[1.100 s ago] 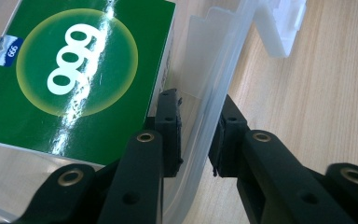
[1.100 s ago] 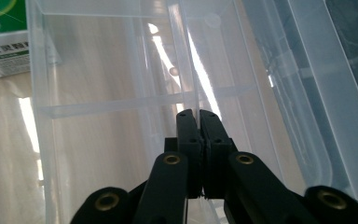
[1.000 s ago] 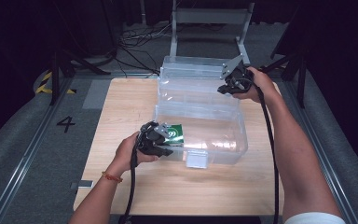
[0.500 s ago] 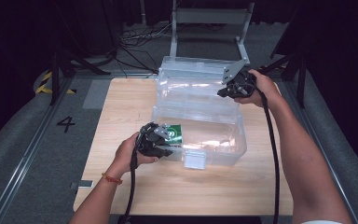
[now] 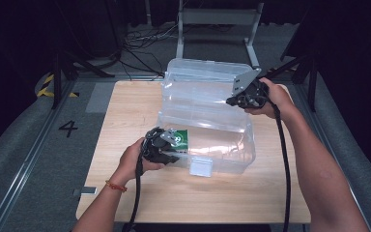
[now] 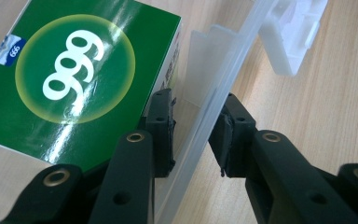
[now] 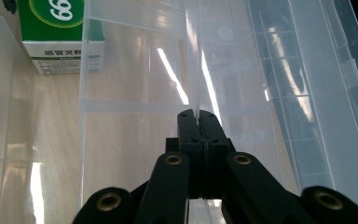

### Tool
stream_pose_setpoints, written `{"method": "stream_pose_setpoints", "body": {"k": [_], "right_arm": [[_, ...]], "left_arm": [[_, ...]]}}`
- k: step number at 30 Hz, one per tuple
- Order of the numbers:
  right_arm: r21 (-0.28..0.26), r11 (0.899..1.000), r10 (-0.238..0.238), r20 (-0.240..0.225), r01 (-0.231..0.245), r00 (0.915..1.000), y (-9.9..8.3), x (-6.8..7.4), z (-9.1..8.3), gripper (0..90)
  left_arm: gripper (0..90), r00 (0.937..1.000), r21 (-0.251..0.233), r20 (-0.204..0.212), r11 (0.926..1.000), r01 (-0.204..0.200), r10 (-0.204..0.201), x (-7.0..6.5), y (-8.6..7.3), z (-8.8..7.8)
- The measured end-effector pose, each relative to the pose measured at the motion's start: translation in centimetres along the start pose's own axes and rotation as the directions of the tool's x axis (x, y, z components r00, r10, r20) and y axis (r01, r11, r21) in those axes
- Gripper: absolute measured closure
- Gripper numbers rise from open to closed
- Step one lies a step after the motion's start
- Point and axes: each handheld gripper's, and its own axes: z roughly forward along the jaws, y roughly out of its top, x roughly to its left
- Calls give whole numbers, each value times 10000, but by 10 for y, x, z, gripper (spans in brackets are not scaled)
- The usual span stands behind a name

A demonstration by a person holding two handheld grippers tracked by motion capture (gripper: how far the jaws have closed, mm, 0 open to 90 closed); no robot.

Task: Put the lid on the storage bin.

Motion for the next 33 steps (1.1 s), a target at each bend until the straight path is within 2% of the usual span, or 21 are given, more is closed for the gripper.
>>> {"method": "stream_pose_setpoints", "body": {"k": [3, 6, 19, 23, 33], "right_arm": [[-67, 9998, -187, 132, 187, 9997, 0, 5, -2, 900], [-287, 9994, -189, 65, 191, 9998, 0, 9, -4, 900], [-323, 9972, -676, 42, 677, 9977, 7, 28, -14, 899], [-250, 9976, -644, 62, 645, 9979, 6, 33, -15, 898], [-558, 9960, -703, -1, 702, 9975, 4, 45, -18, 898]], "left_arm": [[701, 10000, 46, -90, 10000, -43, 43, -2, 0, 0], [701, 9999, 60, -144, 10000, 22, -21, -4, -1, -1], [698, 9994, 3, -325, 9999, 155, -155, -12, -5, -2], [695, 9991, 83, -405, 9999, 83, -80, -14, -4, -1], [695, 9988, 148, -458, 9997, 191, -184, -17, -4, -2]]}}
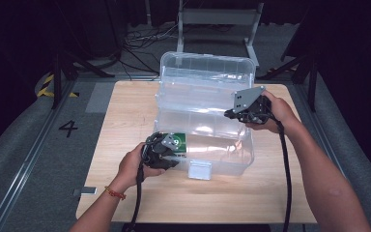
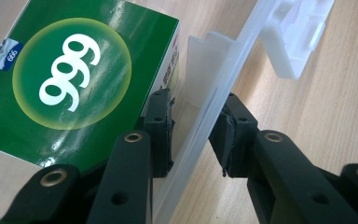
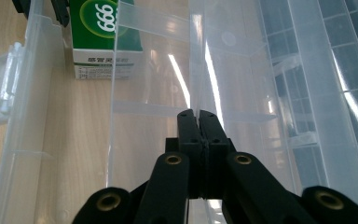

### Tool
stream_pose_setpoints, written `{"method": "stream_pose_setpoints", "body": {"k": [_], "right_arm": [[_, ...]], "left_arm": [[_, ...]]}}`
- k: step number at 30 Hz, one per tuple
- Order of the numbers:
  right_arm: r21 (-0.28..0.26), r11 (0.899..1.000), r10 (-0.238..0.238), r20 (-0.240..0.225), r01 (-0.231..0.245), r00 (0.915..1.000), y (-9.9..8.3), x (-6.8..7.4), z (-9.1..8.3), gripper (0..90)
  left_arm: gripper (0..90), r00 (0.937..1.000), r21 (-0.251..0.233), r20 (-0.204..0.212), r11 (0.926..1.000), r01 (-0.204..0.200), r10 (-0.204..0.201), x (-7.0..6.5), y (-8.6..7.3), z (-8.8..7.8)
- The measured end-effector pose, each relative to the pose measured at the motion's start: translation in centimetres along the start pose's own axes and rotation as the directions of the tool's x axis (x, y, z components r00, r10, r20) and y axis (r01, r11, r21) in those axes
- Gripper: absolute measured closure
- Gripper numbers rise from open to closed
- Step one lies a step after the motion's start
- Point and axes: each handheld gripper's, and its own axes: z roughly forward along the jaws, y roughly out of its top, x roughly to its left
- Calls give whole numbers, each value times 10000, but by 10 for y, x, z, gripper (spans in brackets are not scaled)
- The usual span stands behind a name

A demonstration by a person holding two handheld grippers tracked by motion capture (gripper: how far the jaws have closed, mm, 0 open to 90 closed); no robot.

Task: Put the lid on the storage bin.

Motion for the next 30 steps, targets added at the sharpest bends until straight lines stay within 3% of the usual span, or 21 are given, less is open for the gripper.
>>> {"method": "stream_pose_setpoints", "body": {"k": [9, 19, 25, 30], "right_arm": [[-243, 9993, 276, 19, -276, 9996, -4, 11, -2, 895], [-276, 9996, 20, 220, -14, 9998, -2, 25, -4, 893], [-621, 9979, 153, -143, -162, 9998, -8, 33, -5, 889], [-718, 9970, 271, -118, -278, 9996, -12, 35, -6, 886]], "left_arm": [[696, 9999, -91, -35, 9999, 114, -114, -5, -2, -1], [696, 9996, -220, -77, 9994, 285, -286, -11, -4, -1], [692, 9995, -246, -148, 9993, 286, -289, -12, -4, -2], [684, 9993, -346, -318, 9992, 193, -204, -14, -5, -1]]}}
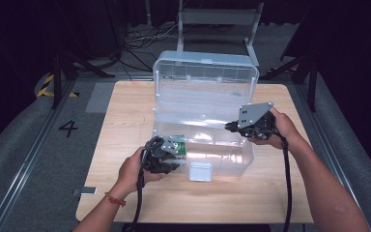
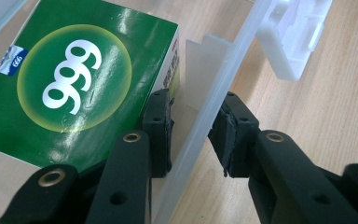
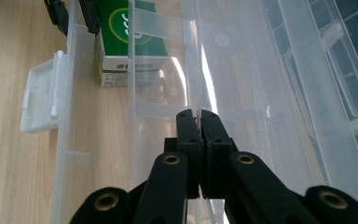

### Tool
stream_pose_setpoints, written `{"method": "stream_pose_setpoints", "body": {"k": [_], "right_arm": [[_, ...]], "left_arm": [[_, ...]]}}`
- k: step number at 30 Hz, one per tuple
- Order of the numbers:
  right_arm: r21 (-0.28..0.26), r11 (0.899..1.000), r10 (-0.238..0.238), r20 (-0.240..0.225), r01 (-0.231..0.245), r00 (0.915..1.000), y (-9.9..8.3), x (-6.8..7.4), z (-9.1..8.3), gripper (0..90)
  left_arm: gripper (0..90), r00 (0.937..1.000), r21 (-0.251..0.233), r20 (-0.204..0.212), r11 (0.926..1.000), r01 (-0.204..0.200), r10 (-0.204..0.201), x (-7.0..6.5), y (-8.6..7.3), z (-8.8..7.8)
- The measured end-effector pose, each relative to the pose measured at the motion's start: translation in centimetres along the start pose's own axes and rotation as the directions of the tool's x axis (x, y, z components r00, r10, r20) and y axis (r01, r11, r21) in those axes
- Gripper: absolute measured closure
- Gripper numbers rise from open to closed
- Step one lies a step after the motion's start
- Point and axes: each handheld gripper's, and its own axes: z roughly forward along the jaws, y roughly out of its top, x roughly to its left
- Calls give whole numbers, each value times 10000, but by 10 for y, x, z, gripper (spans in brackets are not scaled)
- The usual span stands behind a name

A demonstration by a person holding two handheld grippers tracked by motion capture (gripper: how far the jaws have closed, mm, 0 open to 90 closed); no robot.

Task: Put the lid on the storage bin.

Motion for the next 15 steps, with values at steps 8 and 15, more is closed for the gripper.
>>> {"method": "stream_pose_setpoints", "body": {"k": [8, 15], "right_arm": [[64, 10000, -32, -20, 33, 10000, -1, 7, -1, 881], [-15, 10000, 24, -15, -24, 10000, -4, 11, 0, 879]], "left_arm": [[676, 9999, -119, -118, 9999, -73, 72, -1, -1, 0], [663, 9997, -230, -217, 9997, -113, 108, -2, -2, 0]]}}
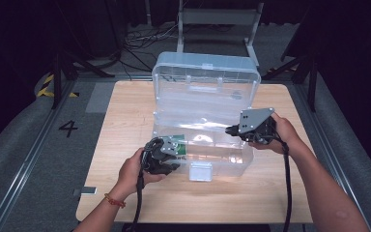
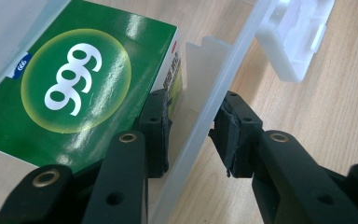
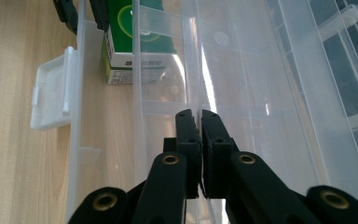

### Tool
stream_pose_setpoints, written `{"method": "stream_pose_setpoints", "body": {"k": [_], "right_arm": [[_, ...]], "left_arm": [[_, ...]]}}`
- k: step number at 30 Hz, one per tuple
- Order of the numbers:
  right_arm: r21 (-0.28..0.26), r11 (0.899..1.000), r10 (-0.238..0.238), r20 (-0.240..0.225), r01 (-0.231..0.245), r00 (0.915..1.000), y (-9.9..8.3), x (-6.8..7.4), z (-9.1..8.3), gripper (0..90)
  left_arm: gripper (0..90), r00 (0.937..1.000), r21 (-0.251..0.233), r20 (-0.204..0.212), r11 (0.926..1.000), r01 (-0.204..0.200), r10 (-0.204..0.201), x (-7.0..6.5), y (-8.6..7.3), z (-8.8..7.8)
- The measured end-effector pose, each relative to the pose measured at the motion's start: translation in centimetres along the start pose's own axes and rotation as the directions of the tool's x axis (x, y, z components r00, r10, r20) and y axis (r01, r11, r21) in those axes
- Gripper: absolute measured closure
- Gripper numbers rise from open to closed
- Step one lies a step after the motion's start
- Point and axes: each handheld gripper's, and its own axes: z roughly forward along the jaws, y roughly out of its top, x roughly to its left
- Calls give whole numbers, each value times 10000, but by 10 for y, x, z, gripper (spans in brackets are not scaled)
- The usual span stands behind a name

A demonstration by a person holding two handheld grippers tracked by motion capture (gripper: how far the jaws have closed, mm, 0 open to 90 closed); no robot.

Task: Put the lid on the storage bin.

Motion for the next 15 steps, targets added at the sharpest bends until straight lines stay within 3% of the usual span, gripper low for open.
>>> {"method": "stream_pose_setpoints", "body": {"k": [5, 9, 13, 15], "right_arm": [[-21, 10000, 5, -11, -5, 10000, -1, 3, 0, 879], [-36, 10000, -63, -31, 63, 10000, -2, 7, 0, 874], [-61, 9999, -84, -77, 84, 9999, -3, 8, 0, 872], [-49, 9999, -113, -47, 113, 9999, -3, 9, 0, 872]], "left_arm": [[653, 10000, -123, -72, 9999, 53, -54, -1, -1, 0], [662, 9990, -418, -455, 9991, -69, 50, -6, -2, -5], [580, 9985, -423, -543, 9991, -69, 46, -10, -3, -7], [567, 9988, -644, -496, 9979, -16, -16, -12, -4, -11]]}}
